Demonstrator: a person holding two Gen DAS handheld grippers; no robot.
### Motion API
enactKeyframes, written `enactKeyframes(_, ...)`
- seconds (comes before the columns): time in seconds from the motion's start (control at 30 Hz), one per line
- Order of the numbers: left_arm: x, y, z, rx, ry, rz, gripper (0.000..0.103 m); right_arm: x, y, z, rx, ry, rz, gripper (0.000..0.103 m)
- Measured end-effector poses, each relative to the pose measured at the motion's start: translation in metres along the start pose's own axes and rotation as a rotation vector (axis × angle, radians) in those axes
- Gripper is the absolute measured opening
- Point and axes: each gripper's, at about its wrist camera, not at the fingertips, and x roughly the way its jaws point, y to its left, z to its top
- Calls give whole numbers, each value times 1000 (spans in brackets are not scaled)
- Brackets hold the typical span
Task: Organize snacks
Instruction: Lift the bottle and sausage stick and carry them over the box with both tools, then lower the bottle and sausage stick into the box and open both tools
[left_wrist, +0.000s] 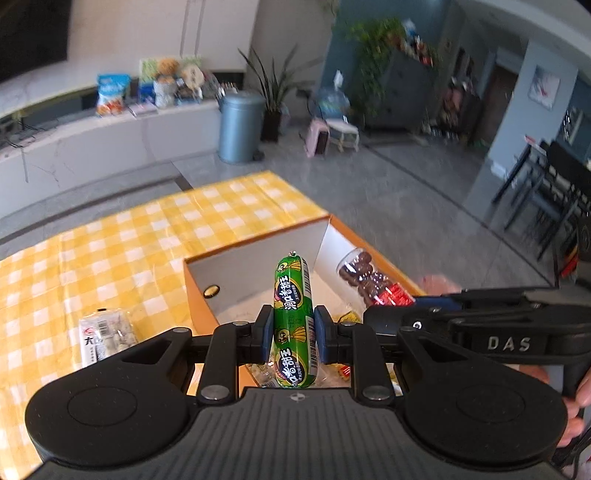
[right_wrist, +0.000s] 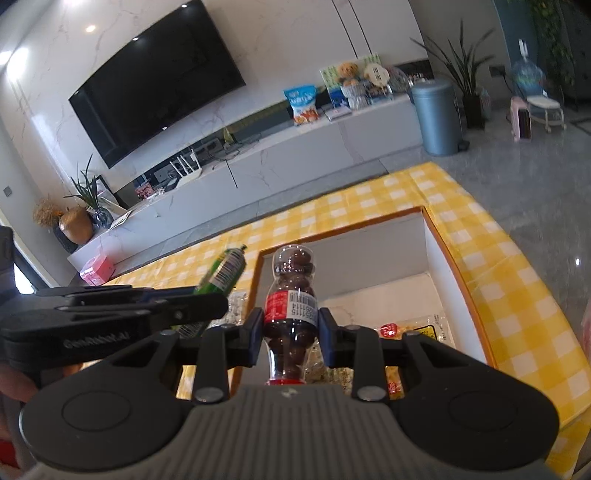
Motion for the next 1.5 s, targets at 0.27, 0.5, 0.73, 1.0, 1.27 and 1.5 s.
enactKeyframes(0.27, 51, -3, 9, 224, 126, 61, 26, 52, -32, 24, 113, 161, 3, 30)
enactKeyframes(0.5, 99, -6, 7, 380, 256, 128, 26, 100, -51, 35, 213, 272, -3, 30)
enactKeyframes(0.73, 131, -1, 3, 453, 333, 151, 26, 137, -61, 42, 256, 359, -30, 30)
enactKeyframes(1.0, 144, -14, -10, 574, 348, 230, 26, 165, -71, 34, 264, 445, -60, 30)
enactKeyframes(1.27, 142, -17, -13, 599, 341, 256, 27, 173, -65, 27, 234, 474, -72, 31)
enactKeyframes(1.5, 132, -18, -14, 598, 318, 230, 42, 167, -61, 28, 226, 475, -75, 31)
